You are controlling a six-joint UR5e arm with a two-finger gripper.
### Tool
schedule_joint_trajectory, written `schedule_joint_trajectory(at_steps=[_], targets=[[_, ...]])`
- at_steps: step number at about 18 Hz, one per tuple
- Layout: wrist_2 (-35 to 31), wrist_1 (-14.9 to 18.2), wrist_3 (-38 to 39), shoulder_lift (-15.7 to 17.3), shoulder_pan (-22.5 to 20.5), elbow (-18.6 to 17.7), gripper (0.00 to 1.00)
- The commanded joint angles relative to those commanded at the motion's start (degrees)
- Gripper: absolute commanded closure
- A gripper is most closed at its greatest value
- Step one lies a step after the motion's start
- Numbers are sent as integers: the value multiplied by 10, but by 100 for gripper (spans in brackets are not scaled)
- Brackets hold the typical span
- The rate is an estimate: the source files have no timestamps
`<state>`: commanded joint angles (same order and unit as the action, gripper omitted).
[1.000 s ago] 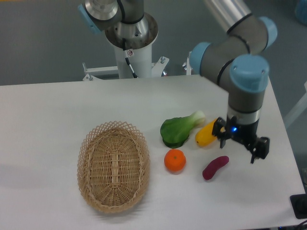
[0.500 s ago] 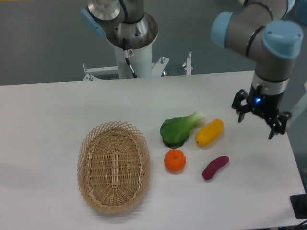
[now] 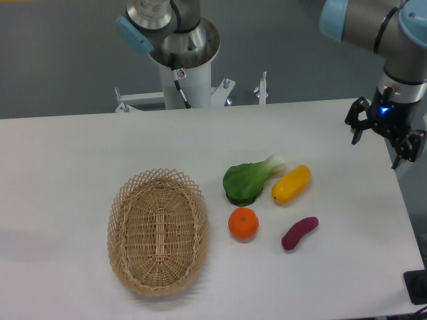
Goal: Place the sweet potato on the table
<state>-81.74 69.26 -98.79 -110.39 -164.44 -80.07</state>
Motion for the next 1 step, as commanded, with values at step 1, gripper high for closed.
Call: schedule_joint_trajectory(at_steps=[1], targets=[[0,0,0,0,1,0,0]])
